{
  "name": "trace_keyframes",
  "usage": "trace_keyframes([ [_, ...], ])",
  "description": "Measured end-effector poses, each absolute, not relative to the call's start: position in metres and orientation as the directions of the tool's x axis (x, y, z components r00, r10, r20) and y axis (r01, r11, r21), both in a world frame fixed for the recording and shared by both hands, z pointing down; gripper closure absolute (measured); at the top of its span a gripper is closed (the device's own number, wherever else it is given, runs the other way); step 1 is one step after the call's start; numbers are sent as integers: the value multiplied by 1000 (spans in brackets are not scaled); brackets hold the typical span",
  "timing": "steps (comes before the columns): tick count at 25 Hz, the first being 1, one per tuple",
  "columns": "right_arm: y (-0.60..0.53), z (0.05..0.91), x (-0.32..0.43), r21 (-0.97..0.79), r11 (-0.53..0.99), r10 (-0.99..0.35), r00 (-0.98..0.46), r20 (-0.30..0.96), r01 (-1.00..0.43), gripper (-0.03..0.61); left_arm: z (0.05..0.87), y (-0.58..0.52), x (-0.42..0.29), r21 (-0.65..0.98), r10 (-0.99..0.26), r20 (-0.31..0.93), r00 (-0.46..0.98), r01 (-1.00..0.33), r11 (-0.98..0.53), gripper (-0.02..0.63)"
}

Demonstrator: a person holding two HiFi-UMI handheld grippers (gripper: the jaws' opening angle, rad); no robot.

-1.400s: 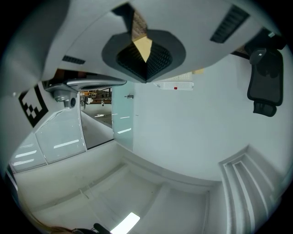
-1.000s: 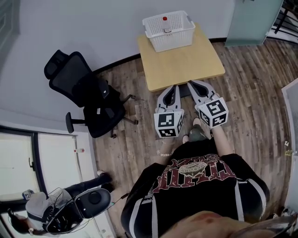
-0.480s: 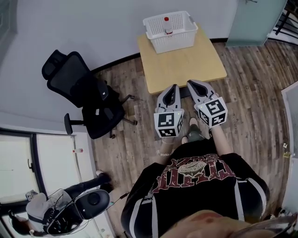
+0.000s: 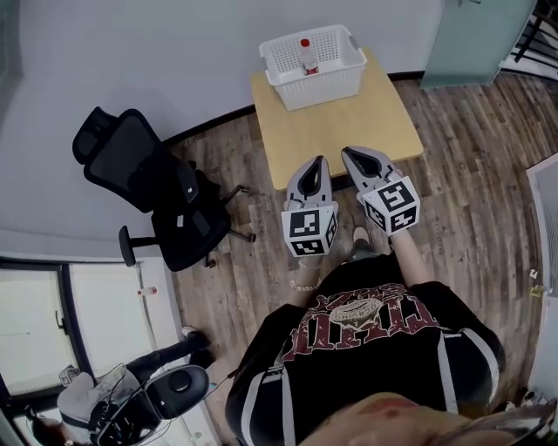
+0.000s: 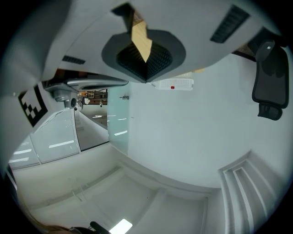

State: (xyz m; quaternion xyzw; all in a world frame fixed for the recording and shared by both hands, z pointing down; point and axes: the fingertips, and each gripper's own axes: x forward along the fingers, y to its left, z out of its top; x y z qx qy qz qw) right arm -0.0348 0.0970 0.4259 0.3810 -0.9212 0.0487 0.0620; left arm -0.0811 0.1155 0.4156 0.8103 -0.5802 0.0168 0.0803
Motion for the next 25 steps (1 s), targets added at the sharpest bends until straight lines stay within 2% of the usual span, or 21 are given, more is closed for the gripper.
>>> trace_keyframes([
  [25, -19, 424, -14, -51, 785, -606, -783, 139, -617, 560, 410, 6, -62, 94, -973, 119, 199, -978, -189, 566],
])
